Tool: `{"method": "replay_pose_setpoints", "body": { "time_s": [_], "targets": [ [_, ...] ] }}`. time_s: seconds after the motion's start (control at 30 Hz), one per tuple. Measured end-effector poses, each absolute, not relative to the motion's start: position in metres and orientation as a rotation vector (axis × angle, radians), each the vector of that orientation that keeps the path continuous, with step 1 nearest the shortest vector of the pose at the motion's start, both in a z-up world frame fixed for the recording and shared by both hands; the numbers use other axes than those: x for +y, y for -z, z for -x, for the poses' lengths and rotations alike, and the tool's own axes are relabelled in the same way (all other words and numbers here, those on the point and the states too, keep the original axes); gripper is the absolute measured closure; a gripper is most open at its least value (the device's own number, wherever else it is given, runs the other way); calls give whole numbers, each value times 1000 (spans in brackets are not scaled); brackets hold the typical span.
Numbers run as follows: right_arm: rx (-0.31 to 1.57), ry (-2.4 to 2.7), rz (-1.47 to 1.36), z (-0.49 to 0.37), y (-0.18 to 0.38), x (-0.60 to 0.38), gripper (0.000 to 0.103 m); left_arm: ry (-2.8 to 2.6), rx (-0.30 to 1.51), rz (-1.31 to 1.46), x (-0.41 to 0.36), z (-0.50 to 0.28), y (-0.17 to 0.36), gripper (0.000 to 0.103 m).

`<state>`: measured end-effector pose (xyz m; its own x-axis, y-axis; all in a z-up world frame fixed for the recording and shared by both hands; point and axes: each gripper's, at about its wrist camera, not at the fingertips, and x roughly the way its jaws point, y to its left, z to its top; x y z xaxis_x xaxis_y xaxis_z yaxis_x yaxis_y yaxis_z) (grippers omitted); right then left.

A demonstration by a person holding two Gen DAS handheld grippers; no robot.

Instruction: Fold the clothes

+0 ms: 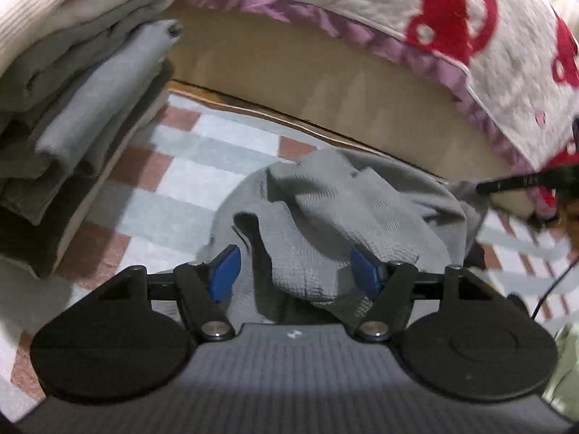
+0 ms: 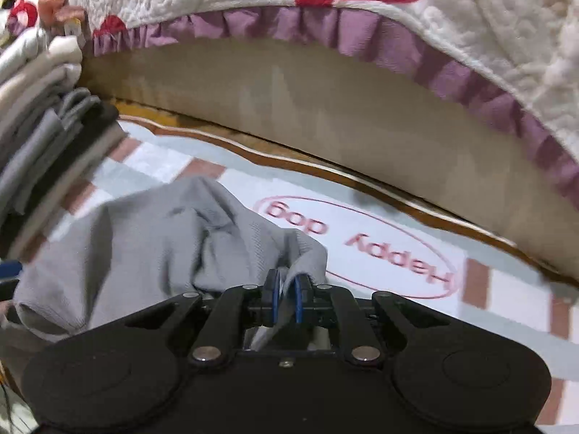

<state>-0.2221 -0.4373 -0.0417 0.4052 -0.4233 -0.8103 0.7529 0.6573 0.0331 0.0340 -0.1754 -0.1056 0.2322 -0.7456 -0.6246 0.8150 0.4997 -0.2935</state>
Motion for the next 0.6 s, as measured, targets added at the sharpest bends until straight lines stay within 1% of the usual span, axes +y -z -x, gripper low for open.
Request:
{"method": "replay_pose_setpoints", "body": {
  "time_s": [0.07,0.17,0.23,0.27,0.33,0.4,0.43,0.53,0.6],
  "targets": [
    [853,775,-474,233,41,-441,91,1071,770,-156,-175,-23,105,36],
    [792,754,-577,248,49,-439,85,1093,744,-173,-178,-19,99,36],
    [752,736,-632,254,60,-432,72,1121,729,-166,-178,-19,95,36],
    [733,727,-659,258,65,-429,64,1140,733,-156,-178,-19,95,36],
    [693,708,-713,265,75,-423,61,1174,752,-146,-181,-18,98,36],
    [670,691,-761,267,88,-416,56,1197,777,-157,-188,-16,102,36],
    [660,683,-785,268,94,-413,56,1209,790,-162,-191,-15,104,36],
    [665,638,-833,264,114,-402,55,1165,775,-243,-211,-9,116,35],
    [685,615,-843,257,125,-395,52,1138,754,-290,-224,-8,129,33]
  ]
}}
